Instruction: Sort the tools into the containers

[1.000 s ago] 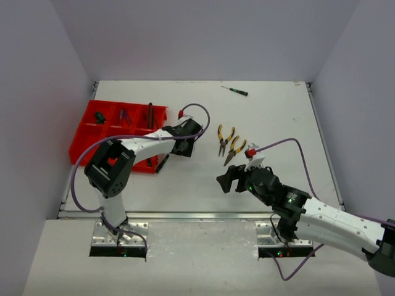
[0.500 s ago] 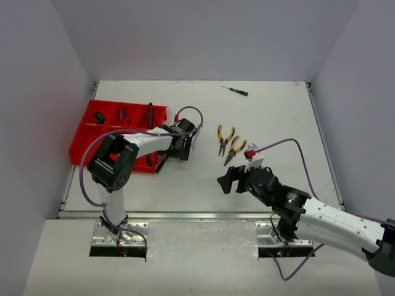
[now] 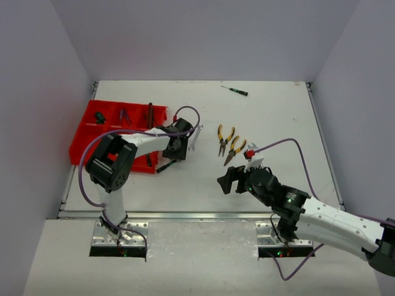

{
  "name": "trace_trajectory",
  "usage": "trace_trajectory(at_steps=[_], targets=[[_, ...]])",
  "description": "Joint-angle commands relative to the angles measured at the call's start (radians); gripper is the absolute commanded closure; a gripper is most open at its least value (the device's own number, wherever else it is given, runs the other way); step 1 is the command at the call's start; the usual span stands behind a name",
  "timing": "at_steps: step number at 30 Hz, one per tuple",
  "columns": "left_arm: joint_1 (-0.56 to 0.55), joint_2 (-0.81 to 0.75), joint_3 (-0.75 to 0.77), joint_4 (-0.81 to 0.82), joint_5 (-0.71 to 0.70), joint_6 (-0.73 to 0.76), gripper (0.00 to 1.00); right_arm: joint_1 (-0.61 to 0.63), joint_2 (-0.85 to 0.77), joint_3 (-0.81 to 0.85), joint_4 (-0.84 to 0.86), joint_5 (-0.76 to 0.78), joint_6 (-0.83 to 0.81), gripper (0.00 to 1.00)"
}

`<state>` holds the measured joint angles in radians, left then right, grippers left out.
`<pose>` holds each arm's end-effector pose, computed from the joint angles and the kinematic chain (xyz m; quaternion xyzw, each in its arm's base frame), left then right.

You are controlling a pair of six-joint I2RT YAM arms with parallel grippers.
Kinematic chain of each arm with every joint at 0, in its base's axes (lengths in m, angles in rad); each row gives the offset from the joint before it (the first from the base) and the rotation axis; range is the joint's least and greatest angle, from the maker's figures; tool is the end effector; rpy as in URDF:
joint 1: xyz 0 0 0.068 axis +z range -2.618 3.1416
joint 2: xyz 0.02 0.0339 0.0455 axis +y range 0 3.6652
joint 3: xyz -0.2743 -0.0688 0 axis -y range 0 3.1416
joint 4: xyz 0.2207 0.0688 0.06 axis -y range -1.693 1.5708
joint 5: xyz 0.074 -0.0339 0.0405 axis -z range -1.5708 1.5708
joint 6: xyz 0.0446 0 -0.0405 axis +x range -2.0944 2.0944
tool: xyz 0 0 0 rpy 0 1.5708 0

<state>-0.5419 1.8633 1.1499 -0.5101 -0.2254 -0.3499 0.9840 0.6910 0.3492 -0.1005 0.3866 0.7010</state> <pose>0.3009 -0.1695 0.1666 0.0745 0.9761 0.0259 0.2027 0.0920 0.1080 0.2215 -0.0152 0.8355 0.2836 0.4705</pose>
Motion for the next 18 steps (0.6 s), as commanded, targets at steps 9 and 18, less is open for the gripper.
trace_trajectory(at_steps=[9, 18], targets=[[-0.023, 0.028, -0.087, 0.041, 0.098, -0.017, 1.00, -0.002, -0.018, -0.004, 0.021, 0.040, 0.006, 0.07], [-0.024, -0.032, -0.087, 0.069, 0.082, -0.033, 1.00, -0.004, -0.028, -0.013, 0.021, 0.041, 0.006, 0.07]])
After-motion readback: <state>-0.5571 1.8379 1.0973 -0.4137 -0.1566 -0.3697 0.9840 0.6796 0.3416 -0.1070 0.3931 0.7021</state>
